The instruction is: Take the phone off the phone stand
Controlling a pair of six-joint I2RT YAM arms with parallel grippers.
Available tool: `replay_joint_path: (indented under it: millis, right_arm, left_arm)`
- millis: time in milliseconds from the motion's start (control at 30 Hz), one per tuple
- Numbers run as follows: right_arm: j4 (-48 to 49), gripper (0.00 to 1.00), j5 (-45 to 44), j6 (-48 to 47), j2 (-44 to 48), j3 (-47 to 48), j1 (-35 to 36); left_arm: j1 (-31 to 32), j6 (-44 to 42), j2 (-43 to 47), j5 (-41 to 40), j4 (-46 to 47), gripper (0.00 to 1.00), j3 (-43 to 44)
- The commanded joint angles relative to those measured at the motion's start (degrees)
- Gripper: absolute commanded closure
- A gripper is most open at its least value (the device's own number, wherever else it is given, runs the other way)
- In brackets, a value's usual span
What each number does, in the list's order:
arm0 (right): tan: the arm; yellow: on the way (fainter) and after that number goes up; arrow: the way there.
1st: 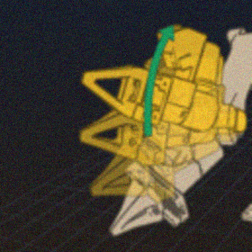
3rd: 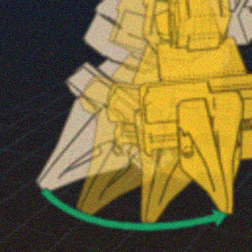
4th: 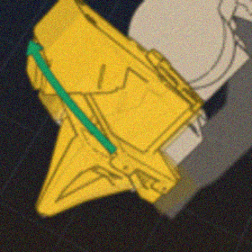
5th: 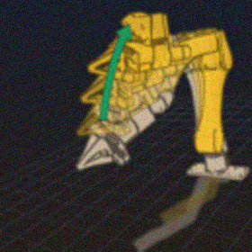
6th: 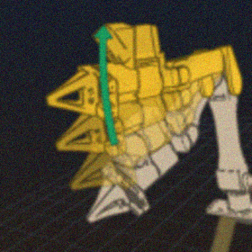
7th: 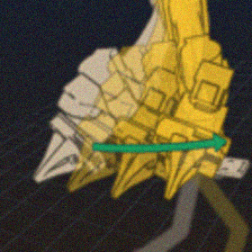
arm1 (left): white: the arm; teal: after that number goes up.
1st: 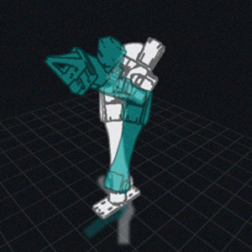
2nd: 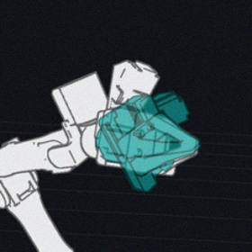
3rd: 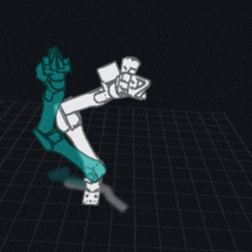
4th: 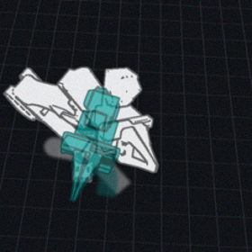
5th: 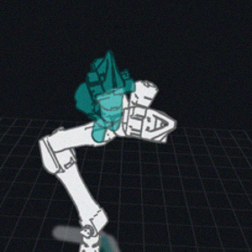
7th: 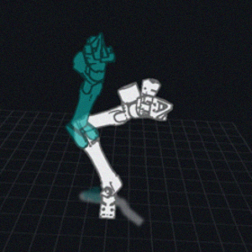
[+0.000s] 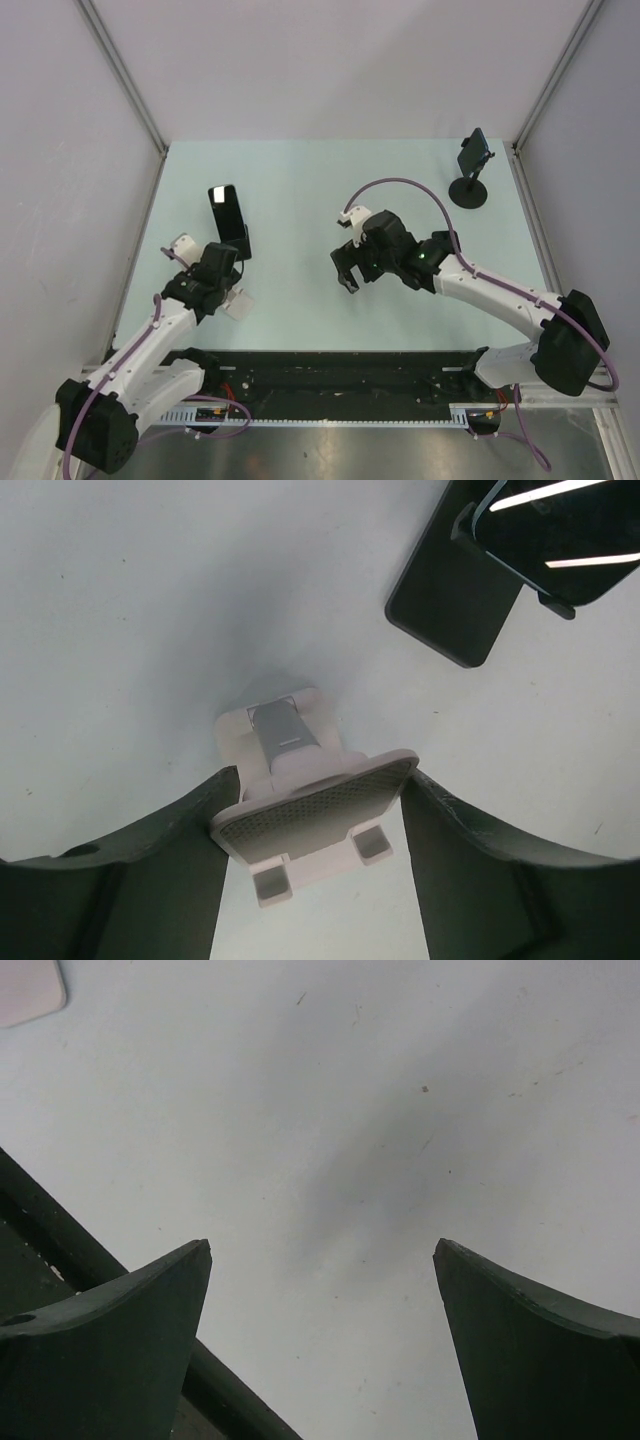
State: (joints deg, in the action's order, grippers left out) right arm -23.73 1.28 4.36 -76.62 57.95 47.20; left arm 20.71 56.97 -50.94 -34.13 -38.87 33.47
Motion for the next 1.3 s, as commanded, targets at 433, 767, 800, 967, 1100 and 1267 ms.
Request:
replay_joint_path:
  millis: [433,767,800,967,1100,1267]
  right_arm:
    - [18.09,0.07,8.47,10.4,-4.93,-2.41,9.22]
    - [29.7,0.12,11.19,13.83,-8.63,-2.76,9.93]
    - [31.27,0.12,12.94,14.27,-8.55,-2.93,9.41]
    - [34.97,0.2,14.37,17.08,-8.02,-5.3,8.44]
    - [37.52,0.24,15.95,20.15,-7.41,-6.97,6.94]
    - [39.89,0.3,17.08,23.58,-5.65,-9.43,5.28]
  left_arm:
    - [3.54,-2.04,3.92,13.12,2.14,0.96,5.36]
    - [16.98,-5.2,-5.39,16.81,2.49,1.0,17.23]
    - [17.6,-5.9,-5.75,17.25,2.49,0.99,17.85]
    - [19.98,-6.96,-7.42,18.04,2.84,1.0,21.28]
    - [20.86,-8.01,-8.39,18.75,2.93,1.0,22.69]
    - [21.04,-9.16,-8.65,18.4,3.28,1.0,23.74]
